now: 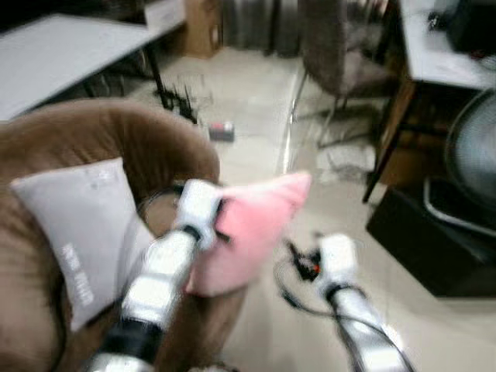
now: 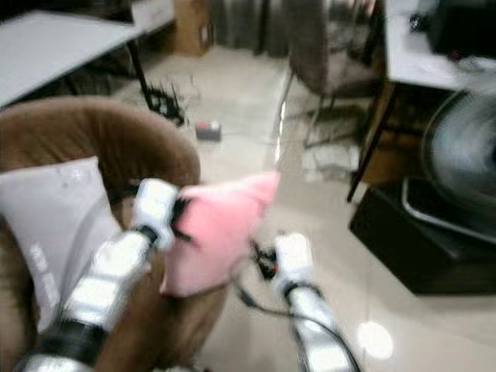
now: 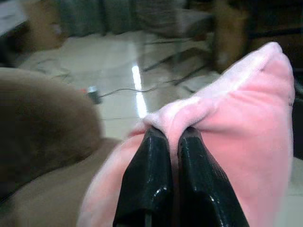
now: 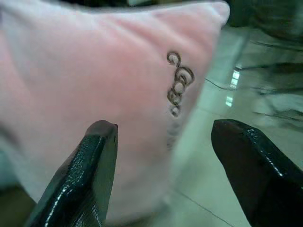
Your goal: Move the pillow to the sofa from floor
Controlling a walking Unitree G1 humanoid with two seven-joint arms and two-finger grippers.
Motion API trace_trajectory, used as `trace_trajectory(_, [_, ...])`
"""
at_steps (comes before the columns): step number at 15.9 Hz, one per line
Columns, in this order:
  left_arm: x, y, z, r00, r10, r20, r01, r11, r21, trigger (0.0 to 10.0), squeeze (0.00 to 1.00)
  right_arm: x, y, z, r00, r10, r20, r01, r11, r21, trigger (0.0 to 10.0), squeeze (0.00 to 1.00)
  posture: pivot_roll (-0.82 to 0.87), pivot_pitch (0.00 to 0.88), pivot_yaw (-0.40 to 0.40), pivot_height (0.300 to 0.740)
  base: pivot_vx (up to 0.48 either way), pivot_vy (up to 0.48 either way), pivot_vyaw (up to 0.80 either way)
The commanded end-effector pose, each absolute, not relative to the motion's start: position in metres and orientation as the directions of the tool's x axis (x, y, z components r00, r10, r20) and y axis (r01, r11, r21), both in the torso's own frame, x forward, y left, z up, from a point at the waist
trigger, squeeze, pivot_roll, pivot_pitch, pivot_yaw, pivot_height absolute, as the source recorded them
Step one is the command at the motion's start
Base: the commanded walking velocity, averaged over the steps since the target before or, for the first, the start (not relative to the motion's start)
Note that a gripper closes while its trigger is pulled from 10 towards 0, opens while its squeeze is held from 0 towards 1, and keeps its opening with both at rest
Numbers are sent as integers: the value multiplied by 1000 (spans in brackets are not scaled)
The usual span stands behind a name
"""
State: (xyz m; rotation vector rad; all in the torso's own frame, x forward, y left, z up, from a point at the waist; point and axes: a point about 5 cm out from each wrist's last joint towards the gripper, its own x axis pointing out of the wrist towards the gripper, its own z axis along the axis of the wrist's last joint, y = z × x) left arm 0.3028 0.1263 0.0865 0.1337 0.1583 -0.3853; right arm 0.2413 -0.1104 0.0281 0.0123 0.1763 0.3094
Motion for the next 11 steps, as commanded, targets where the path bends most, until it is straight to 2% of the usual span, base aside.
trace_trajectory(1, [304,118,94,912,-387,-136,401,911,94,0,0,240,-121,25,943,279,-183,-278,960,36,10000,220,78,0,50,740,0,0,644])
trace_trajectory(4, [304,119,94,917,-377,-132,389,917,89,0,0,241,-123,22,939,283,-197,-280,959,45,10000,290,88,0,42,740,0,0,635])
trace_trajectory(11, [305,122,95,934,-334,-126,347,932,104,0,0,240,-124,19,936,294,-195,-285,956,71,10000,322,94,5,31,740,0,0,564])
